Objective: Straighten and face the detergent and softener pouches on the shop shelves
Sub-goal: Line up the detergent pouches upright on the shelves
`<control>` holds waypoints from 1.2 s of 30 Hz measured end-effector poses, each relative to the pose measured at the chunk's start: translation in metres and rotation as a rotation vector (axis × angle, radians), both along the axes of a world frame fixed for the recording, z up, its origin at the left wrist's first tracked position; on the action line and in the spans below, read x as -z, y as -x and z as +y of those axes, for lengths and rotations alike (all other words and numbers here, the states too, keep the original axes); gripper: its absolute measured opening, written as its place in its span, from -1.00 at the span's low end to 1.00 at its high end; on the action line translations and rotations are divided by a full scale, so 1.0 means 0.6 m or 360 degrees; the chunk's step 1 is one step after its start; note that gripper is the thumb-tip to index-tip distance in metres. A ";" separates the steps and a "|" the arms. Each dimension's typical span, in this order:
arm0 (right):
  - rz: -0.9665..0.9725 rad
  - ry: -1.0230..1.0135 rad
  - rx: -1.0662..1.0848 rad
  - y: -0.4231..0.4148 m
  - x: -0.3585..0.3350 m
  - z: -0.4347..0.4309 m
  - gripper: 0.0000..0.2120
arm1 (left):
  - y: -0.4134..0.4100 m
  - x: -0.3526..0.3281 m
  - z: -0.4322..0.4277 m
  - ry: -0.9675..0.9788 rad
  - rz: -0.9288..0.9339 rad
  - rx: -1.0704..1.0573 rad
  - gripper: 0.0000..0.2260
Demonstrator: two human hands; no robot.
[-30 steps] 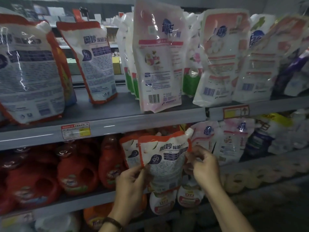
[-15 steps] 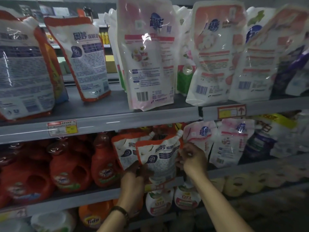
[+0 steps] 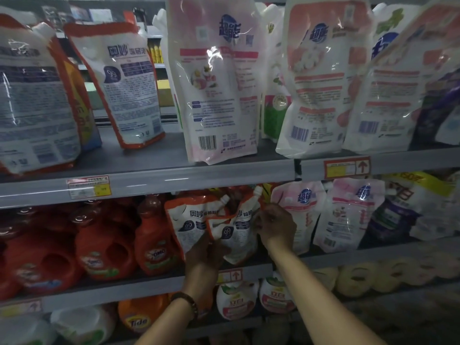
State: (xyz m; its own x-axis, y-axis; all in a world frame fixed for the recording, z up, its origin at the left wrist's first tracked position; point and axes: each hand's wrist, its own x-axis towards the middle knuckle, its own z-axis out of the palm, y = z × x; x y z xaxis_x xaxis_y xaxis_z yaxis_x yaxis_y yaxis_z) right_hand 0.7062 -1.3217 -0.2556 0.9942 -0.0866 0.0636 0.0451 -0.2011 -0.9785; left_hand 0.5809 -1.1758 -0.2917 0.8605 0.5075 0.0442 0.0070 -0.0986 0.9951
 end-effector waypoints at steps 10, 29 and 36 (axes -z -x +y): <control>-0.0022 0.0413 -0.0105 0.002 -0.009 0.005 -0.63 | -0.032 0.052 -0.009 -0.0021 0.0052 -0.0052 -0.82; 0.0011 0.0490 -0.0458 0.067 0.078 -0.001 -0.33 | -0.094 0.068 -0.014 -0.0522 0.0075 -0.0097 -0.85; 0.0101 0.0414 -0.0505 0.069 0.095 -0.002 -0.42 | -0.092 0.043 -0.016 -0.0541 0.0236 -0.0105 -0.88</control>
State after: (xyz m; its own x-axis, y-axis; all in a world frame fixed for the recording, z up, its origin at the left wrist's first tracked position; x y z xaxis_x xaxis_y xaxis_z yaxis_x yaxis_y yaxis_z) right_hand 0.6651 -1.3228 -0.3128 0.9716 0.2358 -0.0194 0.0858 -0.4278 -0.8998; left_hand 0.6364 -1.1853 -0.3175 0.8360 0.5400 0.0971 0.1659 -0.4174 0.8934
